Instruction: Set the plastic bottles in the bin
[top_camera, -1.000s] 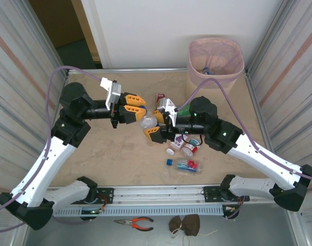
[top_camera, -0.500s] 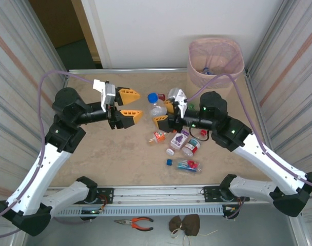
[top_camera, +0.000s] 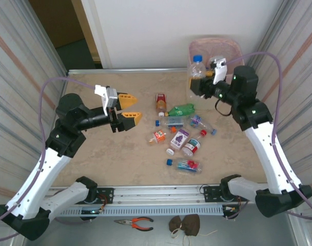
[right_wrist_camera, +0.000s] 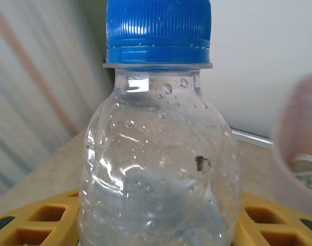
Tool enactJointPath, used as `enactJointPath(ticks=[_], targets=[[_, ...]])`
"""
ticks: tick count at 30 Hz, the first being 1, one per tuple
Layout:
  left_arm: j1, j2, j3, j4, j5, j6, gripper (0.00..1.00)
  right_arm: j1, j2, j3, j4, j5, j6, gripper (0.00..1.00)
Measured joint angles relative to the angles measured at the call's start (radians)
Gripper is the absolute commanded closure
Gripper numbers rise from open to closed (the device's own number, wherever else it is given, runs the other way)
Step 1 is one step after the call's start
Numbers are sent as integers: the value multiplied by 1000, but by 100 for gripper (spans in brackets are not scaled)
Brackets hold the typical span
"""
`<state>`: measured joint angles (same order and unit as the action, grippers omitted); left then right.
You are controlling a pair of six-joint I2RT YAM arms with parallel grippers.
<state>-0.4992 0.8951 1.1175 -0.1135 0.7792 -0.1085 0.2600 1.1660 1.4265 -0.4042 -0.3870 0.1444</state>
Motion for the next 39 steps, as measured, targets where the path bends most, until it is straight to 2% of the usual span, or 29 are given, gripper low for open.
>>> enactJointPath(ticks=[5, 13, 19, 27, 39], targets=[[0, -11, -2, -5, -11, 0, 34, -147, 155, 141, -45, -3, 9, 50], [0, -17, -18, -13, -22, -4, 34, -263, 413, 375, -123, 26, 11, 52], [0, -16, -20, -17, -26, -4, 34, -275, 589, 584, -221, 93, -19, 51], [0, -2, -36, -18, -35, -4, 33, -275, 779, 779, -393, 184, -68, 51], [0, 12, -58, -18, -49, -12, 34, -275, 932, 819, -558, 268, -124, 49]])
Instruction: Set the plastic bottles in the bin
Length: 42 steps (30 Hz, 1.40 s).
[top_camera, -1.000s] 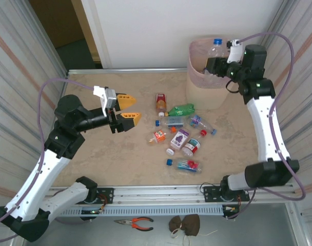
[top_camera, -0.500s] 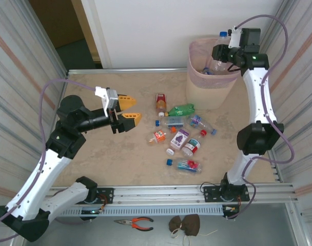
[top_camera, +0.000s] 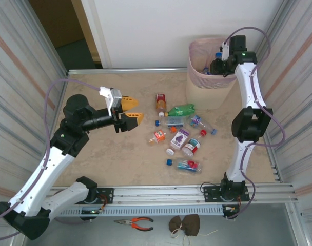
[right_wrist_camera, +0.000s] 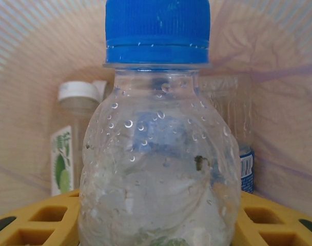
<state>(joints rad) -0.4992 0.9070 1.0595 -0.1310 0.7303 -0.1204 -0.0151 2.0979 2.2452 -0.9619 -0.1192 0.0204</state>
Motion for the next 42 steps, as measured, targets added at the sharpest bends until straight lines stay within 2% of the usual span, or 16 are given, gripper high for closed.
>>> enactJointPath(ticks=[5, 15, 22, 37, 42], targets=[[0, 2, -3, 0, 0, 0, 34, 1, 45, 5, -19, 20, -7, 45], [1, 16, -8, -8, -8, 2, 33, 7, 74, 23, -45, 45, -11, 29], [1, 45, -8, -39, -12, 21, 33, 10, 63, 73, -67, 49, -11, 28], [1, 102, -8, -167, -30, 114, 33, 34, -185, 87, -111, 67, -11, 30], [1, 144, -8, -222, -63, 166, 34, 53, -284, 28, -109, 66, -6, 30]])
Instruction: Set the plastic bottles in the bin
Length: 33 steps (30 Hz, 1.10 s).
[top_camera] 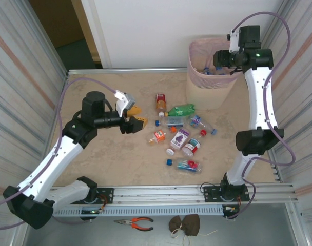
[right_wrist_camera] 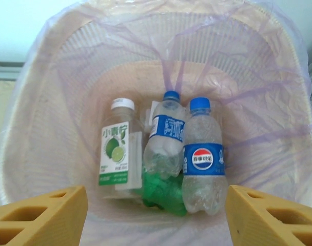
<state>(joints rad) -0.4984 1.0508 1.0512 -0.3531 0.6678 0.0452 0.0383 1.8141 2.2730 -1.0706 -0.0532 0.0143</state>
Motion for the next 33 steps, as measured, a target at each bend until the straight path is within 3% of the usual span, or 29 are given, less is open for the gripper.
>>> enactJointPath(ticks=[9, 18, 33], targets=[[-10, 176, 1, -112, -101, 122, 29, 28, -291, -351, 116, -35, 42, 31], [-119, 423, 76, -223, -283, 232, 24, 29, -563, -700, 219, -57, 113, 31], [-204, 748, 192, -306, -525, 296, 20, 29, -750, -908, 233, -60, 144, 31]])
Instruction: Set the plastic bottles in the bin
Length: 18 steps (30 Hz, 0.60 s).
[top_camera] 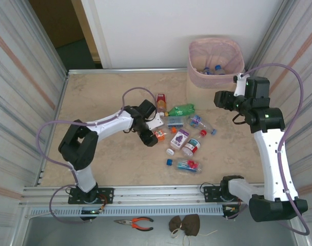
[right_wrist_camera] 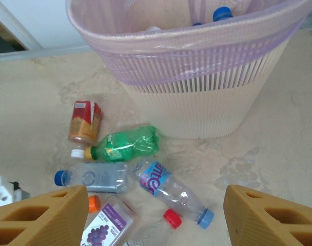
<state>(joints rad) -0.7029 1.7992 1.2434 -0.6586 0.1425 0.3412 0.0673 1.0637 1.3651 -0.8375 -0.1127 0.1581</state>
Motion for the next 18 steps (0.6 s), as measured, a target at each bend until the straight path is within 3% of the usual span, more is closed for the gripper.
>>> enactJointPath(ticks=[18], targets=[[-32, 69, 5, -10, -37, 12, 45, 0, -55, -49, 0, 0, 18, 31]])
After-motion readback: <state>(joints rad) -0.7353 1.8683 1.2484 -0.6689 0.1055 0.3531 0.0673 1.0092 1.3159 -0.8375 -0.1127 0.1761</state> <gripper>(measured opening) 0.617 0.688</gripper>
